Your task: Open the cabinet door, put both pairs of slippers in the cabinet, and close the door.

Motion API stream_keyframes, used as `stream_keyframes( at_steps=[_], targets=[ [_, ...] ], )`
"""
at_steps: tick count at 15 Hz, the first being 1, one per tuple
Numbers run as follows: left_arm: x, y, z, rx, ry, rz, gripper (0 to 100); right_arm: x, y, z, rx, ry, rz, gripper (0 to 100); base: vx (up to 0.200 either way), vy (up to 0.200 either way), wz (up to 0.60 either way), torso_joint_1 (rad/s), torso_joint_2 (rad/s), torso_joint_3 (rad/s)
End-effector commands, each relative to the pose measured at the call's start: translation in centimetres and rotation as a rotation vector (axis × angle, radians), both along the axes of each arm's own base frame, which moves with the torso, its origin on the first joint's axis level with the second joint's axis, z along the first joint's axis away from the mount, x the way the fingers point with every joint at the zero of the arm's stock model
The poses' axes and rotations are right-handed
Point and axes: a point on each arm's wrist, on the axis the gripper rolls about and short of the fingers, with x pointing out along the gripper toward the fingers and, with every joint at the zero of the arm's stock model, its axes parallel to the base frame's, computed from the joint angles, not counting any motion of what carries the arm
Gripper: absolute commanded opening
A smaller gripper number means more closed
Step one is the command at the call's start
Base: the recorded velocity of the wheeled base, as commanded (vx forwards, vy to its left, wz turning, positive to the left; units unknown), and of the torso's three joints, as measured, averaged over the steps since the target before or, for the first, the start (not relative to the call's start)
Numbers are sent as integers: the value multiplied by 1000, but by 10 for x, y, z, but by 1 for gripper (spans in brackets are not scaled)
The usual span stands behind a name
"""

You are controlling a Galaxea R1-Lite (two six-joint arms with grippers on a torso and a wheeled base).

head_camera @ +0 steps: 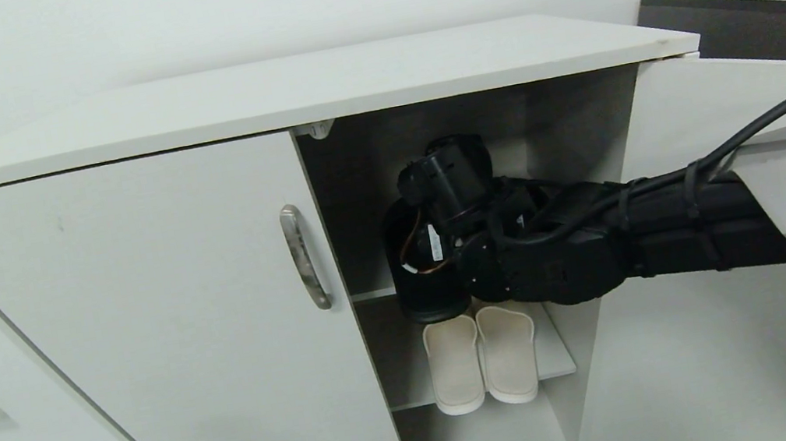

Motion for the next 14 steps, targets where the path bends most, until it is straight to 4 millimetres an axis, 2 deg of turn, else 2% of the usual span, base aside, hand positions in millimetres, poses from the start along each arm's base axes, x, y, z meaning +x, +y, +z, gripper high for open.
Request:
stream_keyframes(
  at_steps=[1,7,8,11,14],
  targets=[
    [0,0,0,0,0,0,0,-16,-5,11,10,-9,17,100,0,0,0,0,0,0],
    [0,0,0,0,1,0,0,-75,-21,21,3,-5,109,100,0,0,0,0,0,0],
    [0,0,0,0,1,0,0,-91,-28,25,5,-8,135,100,0,0,0,0,0,0],
    [0,0,0,0,1,0,0,-121,-44,29,13,-9,198,100,0,0,0,0,0,0],
    [0,0,0,0,1,0,0,-134,-54,10,17,9,261,100,0,0,0,0,0,0]
  ],
)
